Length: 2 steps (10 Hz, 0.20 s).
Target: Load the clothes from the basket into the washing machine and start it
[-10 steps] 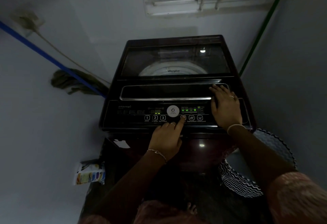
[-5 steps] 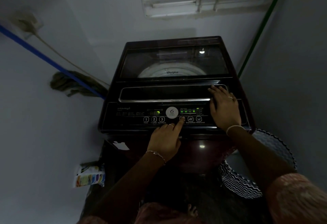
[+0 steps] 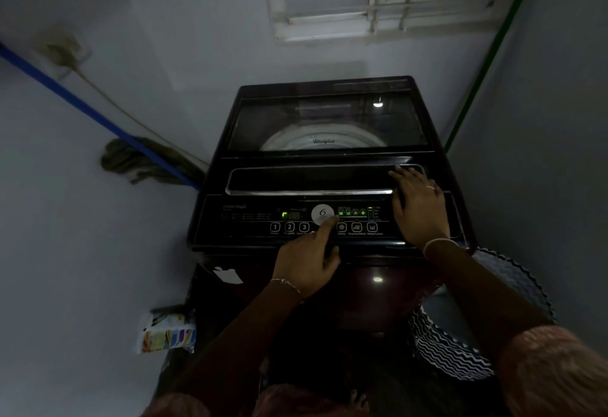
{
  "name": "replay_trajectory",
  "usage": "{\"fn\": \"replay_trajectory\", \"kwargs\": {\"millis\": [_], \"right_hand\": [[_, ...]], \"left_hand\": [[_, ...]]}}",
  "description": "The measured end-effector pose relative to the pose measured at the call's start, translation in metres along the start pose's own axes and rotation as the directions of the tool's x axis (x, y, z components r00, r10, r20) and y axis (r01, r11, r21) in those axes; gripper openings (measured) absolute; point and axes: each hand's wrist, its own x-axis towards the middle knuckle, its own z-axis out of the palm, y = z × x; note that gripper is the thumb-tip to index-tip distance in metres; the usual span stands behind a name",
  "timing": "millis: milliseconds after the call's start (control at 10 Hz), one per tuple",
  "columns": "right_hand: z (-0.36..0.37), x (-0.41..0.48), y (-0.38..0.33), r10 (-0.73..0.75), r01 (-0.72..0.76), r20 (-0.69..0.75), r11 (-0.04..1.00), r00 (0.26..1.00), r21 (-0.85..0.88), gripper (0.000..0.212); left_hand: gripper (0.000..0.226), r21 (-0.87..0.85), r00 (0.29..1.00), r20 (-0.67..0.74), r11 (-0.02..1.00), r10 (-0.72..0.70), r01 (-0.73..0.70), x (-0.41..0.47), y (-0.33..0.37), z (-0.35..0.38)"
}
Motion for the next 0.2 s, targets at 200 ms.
{"fn": "replay_trajectory", "kwargs": {"millis": [200], "right_hand": [[-0.0017, 0.003, -0.0077, 0.083, -0.083, 0.024, 0.997, 0.996, -0.012, 0.042]], "left_hand": [[0.04, -0.062, 0.982, -0.187, 0.998, -0.029, 0.017, 0.0106, -0.0105, -0.0116]]}}
